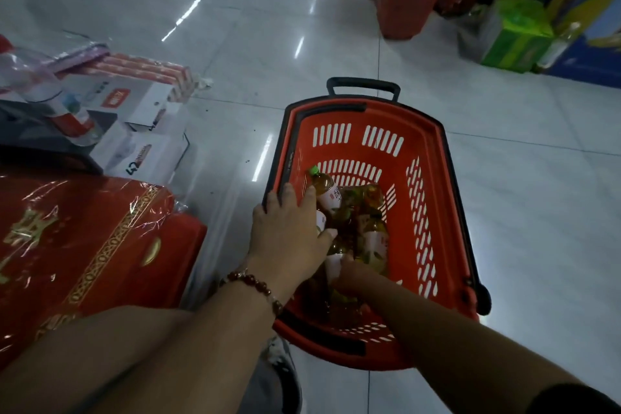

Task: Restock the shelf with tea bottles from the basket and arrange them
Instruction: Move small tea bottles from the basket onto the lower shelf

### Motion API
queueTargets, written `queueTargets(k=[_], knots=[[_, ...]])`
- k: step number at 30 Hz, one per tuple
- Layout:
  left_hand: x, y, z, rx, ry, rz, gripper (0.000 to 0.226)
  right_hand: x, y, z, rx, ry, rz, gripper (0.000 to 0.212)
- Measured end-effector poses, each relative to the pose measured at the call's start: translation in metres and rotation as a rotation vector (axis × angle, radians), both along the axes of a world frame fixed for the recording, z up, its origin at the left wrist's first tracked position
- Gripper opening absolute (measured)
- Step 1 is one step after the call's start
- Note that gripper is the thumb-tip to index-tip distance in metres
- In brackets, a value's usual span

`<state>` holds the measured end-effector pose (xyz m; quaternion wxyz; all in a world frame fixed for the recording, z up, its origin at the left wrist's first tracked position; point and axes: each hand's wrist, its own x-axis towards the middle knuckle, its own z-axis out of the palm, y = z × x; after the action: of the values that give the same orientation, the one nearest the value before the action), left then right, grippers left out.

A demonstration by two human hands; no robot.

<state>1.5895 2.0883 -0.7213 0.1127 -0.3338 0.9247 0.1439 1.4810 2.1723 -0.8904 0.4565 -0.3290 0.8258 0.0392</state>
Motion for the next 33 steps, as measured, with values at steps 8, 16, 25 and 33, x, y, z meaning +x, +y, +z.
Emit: queueTargets(k=[8,16,25,33], knots=[[0.012,-0.016,-0.007,0.023,-0.038,0.031,0.08,0.007,-0.006,-0.014,-0.023,-0.011,-0.071,0.023],[0.019,-0.019,-0.009,0.067,-0.041,0.055,0.082,-0.001,0.009,-0.01,-0.016,-0.068,-0.381,0.049],[0.022,-0.012,-0.001,0.113,0.104,0.097,0.074,-0.023,0.023,0.041,-0.161,-0.225,-0.646,0.053],[0.022,0.008,0.032,0.574,0.427,0.299,0.048,-0.01,0.033,0.126,-0.536,-0.468,-0.633,0.04]])
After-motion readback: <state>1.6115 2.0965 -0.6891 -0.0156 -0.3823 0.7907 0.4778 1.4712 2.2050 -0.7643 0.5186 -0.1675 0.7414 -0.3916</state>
